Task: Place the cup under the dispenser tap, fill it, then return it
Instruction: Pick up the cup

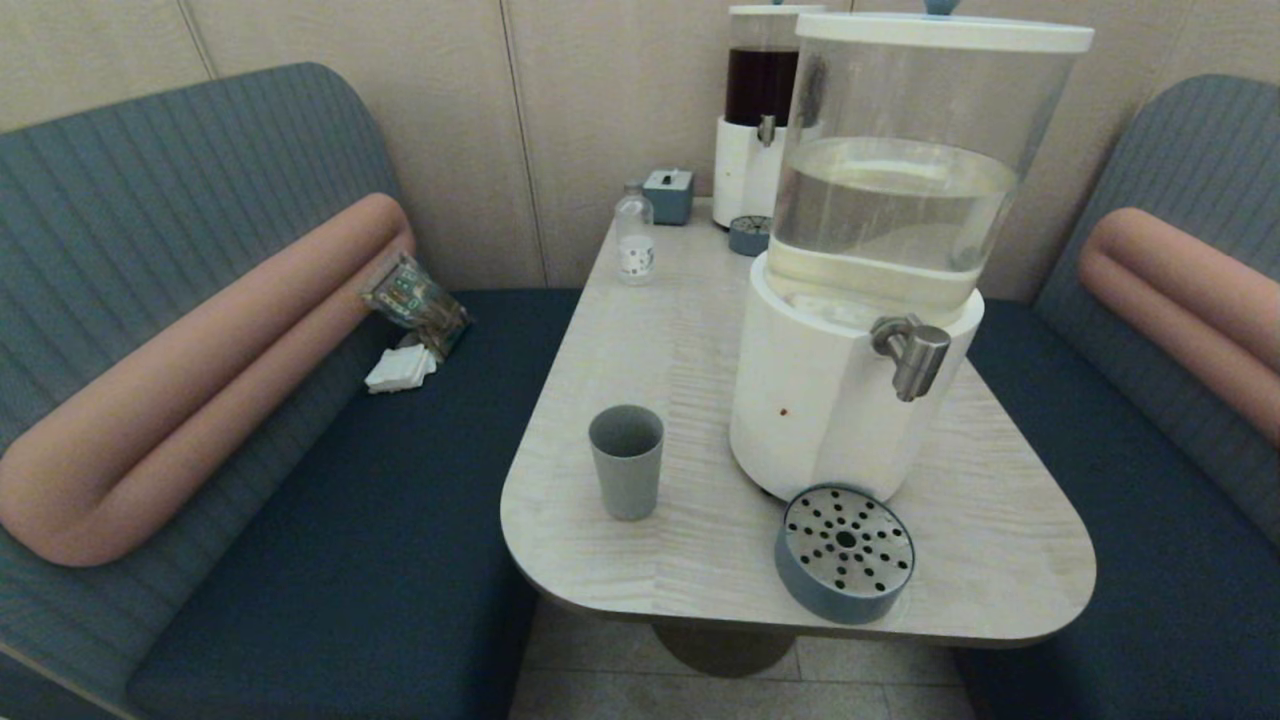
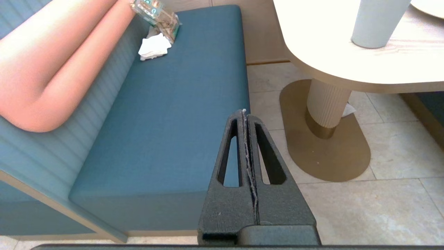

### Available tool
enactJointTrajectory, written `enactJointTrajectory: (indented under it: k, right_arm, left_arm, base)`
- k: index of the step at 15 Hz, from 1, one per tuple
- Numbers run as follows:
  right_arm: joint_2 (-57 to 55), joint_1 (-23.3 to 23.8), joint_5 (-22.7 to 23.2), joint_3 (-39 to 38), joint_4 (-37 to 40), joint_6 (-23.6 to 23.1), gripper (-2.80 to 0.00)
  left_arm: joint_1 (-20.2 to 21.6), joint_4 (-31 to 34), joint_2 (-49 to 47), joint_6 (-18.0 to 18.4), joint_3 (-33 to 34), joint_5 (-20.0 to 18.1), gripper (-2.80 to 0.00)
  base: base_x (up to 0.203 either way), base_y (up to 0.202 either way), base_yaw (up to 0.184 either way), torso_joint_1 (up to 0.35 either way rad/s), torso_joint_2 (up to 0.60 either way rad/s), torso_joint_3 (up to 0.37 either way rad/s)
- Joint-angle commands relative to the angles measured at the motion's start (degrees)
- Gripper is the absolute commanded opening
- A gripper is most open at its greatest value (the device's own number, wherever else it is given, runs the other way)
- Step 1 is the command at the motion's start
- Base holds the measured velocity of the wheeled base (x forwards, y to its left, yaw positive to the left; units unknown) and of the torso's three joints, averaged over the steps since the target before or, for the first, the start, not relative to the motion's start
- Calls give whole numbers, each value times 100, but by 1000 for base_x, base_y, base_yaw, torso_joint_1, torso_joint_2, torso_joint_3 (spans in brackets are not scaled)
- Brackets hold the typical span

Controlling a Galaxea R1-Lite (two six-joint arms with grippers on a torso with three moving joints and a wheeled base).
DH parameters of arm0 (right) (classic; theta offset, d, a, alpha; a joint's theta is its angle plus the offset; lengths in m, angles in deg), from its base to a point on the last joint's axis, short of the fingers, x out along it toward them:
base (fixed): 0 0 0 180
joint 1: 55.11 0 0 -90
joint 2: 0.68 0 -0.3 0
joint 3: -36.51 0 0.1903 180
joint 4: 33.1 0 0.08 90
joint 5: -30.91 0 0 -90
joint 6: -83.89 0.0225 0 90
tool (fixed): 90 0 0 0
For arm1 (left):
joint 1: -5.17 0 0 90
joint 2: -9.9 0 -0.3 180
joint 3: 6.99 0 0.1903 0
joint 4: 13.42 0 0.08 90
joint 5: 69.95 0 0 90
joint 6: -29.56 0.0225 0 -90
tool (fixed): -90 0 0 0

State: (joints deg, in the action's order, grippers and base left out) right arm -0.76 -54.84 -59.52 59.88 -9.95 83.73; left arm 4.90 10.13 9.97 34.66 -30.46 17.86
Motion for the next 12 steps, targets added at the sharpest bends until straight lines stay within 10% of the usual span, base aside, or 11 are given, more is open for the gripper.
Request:
enactJointTrajectory:
  k: [1, 6, 12]
  right_arm:
    - [-1, 0, -1, -9, -4, -1, -280]
    - [-1, 0, -1, -8, -4, -1, -280]
    - [-1, 0, -1, 0, -4, -1, -280]
  left_arm:
    - [9, 8, -7, 9, 2, 0, -280]
    - [3, 5, -16, -113, -178, 100, -280]
    - [-8, -331, -2470, -1086, -3269, -273, -280]
  base:
    - [0, 0, 0, 0, 0, 0]
    - [0, 0, 0, 0, 0, 0]
    - [0, 0, 0, 0, 0, 0]
